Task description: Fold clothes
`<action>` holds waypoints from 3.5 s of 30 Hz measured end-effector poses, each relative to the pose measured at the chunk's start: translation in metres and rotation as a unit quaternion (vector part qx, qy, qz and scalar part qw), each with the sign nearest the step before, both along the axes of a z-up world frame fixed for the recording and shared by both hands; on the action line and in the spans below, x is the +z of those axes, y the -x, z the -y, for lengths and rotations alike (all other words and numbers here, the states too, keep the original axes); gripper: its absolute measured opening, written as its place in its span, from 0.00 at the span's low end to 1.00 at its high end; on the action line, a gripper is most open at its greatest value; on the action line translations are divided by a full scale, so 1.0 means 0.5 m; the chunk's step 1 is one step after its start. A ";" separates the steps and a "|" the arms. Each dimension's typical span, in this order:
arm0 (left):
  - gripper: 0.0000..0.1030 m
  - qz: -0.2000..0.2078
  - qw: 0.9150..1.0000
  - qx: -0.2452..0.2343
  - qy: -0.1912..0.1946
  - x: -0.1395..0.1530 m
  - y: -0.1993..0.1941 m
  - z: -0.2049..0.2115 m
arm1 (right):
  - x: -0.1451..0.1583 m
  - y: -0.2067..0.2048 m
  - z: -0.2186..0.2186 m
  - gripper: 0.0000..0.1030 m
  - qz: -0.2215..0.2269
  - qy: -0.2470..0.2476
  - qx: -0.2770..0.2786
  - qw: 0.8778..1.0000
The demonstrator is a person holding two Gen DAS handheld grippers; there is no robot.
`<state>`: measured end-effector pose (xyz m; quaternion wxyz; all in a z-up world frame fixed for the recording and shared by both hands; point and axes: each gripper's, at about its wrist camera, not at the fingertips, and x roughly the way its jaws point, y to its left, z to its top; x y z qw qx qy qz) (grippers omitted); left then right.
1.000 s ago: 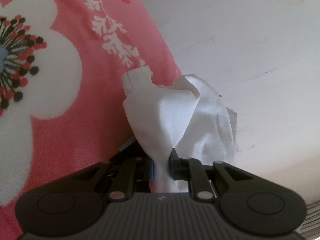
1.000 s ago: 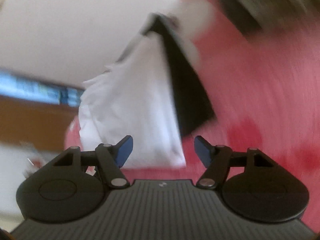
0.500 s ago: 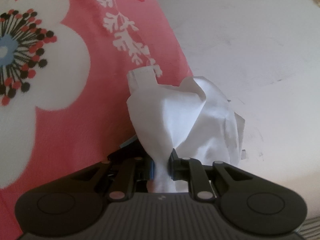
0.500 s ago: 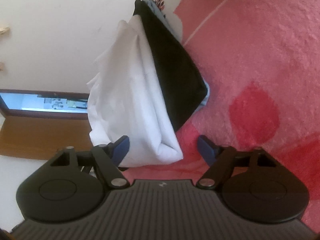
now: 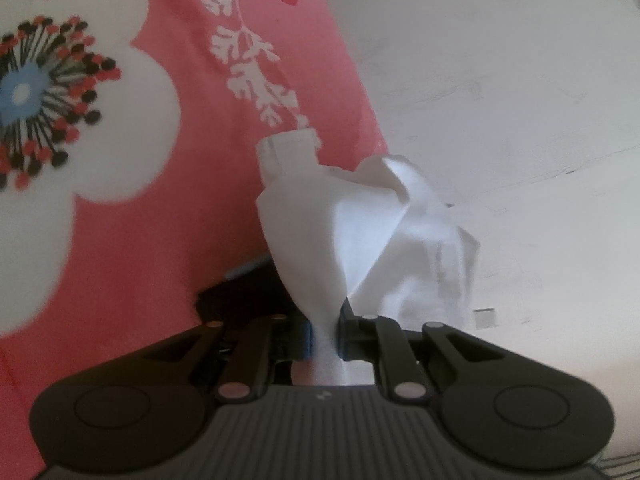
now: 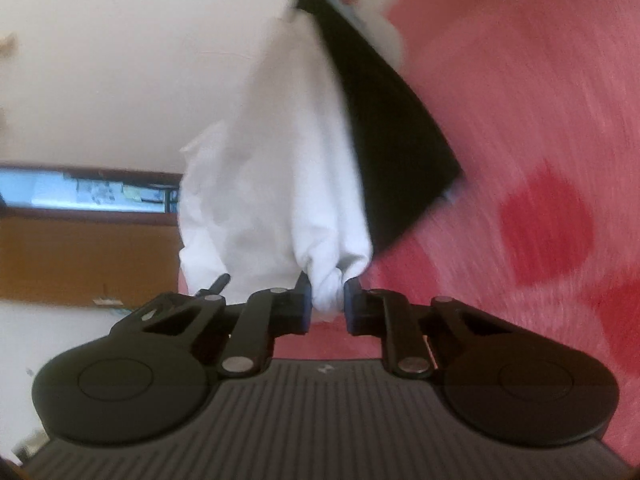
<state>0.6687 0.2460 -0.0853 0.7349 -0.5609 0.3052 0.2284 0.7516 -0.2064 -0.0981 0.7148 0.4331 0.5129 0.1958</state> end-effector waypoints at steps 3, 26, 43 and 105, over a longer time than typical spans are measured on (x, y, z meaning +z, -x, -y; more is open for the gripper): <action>0.12 0.018 1.000 0.001 0.015 0.003 0.001 0.019 | 0.060 -0.036 0.019 0.13 0.042 0.031 0.021 0.998; 0.15 0.042 0.999 -0.012 0.023 -0.072 0.051 0.058 | 0.144 -0.141 0.055 0.42 0.129 0.179 0.017 0.975; 0.13 0.103 0.994 -0.014 0.031 -0.064 0.041 0.057 | 0.094 -0.317 -0.055 0.04 0.166 0.244 0.047 0.954; 0.86 -0.085 0.877 -0.293 -0.371 0.080 -0.048 0.196 | 0.105 0.036 -0.074 0.09 0.291 0.342 0.153 0.880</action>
